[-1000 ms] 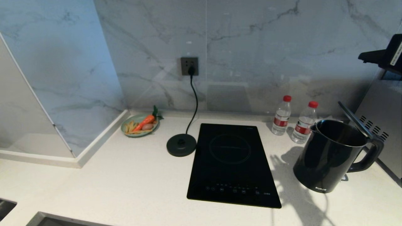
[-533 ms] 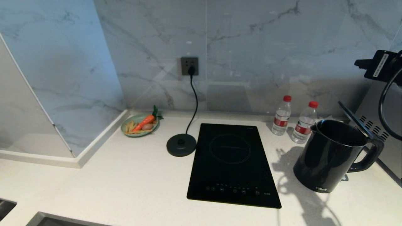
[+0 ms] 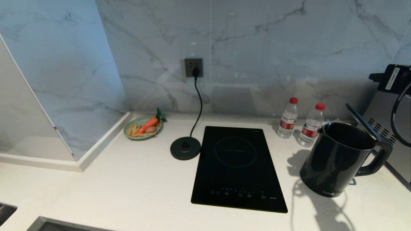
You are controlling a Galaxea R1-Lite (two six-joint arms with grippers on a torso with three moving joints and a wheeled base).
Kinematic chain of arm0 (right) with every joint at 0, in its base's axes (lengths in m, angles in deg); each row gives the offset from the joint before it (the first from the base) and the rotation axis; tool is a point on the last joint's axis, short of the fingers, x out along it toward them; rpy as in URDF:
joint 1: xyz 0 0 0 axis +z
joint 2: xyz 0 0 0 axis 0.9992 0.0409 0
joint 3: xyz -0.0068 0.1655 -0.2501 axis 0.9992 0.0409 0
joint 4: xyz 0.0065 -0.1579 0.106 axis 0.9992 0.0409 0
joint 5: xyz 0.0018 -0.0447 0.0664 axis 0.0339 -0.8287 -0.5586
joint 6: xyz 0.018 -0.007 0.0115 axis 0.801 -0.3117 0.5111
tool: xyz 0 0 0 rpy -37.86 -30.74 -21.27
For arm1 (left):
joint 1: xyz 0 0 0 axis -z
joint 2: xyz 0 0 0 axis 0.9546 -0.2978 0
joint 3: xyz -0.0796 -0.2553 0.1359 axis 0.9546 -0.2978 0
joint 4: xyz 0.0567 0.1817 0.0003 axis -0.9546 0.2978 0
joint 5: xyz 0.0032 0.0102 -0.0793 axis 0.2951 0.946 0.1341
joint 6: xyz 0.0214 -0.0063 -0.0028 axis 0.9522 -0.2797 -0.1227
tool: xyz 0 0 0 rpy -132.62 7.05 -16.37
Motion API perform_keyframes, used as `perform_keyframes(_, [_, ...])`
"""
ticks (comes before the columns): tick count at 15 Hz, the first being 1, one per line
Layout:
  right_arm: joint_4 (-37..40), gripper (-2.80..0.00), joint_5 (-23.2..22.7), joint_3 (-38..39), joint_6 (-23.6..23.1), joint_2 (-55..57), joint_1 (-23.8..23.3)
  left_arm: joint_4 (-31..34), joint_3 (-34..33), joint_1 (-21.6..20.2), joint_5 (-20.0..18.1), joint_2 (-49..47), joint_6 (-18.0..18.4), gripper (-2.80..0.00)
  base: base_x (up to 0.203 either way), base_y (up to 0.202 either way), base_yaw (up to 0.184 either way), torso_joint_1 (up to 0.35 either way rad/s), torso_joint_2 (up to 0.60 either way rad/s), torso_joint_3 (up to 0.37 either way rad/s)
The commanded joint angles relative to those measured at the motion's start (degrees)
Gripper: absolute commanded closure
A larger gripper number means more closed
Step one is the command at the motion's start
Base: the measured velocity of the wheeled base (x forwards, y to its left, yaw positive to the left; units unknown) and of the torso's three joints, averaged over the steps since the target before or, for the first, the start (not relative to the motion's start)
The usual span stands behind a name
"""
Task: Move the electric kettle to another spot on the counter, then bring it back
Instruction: Grab the kettle
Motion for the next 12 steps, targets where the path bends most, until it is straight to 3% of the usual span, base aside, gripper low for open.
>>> perform_keyframes(1, [-0.43,0.0,-3.77,0.63,3.31,-0.78,-1.22,-0.01,-0.04,-0.01,0.05,-0.01,-0.04,0.0,0.0,0.0,0.0,0.0,0.0,0.0])
perform_keyframes(4, [-5.19,0.0,-5.6,0.42,12.83,-0.48,-1.31,-0.01,-0.02,-0.01,0.05,-0.01,-0.04,0.0,0.0,0.0,0.0,0.0,0.0,0.0])
perform_keyframes(12, [-8.52,0.0,-5.0,4.2,14.62,-0.03,-4.08,-0.01,-0.04,-0.01,0.05,-0.01,-0.04,0.0,0.0,0.0,0.0,0.0,0.0,0.0])
